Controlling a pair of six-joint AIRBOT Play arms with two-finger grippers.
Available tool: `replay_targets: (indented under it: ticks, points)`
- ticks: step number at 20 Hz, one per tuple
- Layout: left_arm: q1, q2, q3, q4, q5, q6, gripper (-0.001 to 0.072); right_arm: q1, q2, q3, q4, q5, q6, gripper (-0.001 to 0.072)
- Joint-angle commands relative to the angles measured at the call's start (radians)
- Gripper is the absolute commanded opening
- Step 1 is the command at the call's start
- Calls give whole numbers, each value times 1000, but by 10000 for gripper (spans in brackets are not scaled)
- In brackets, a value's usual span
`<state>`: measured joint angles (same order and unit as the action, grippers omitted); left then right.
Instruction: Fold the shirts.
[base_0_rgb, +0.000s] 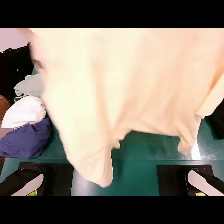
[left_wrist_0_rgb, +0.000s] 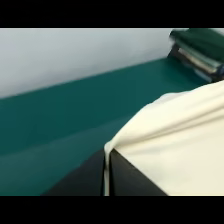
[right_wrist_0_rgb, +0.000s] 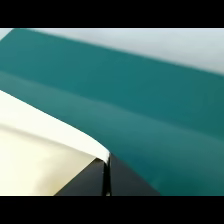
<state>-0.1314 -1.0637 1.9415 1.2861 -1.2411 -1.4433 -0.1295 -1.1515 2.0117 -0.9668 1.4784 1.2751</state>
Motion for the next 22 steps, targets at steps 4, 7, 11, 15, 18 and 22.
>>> replay_targets:
  ticks: [4,7,11,15,18,22]
  points:
    - [0,-358,-259,49,-117,-16,23,291,-387,-188,-215,-91,18,12]
    - [0,-497,-289,62,32,-15,24,327,-565,-198,-204,-238,18,13]
    - [2,-590,-289,76,285,-18,25,335,-722,-80,-203,-259,21,14]
    - [2,-615,-288,80,325,-54,400,329,-797,18,-203,-220,53,54]
    - [21,-613,-253,91,227,-53,417,313,-786,37,-203,-203,55,452]
    - [132,-604,-174,24,-160,-38,417,239,-647,-111,-202,-139,63,447]
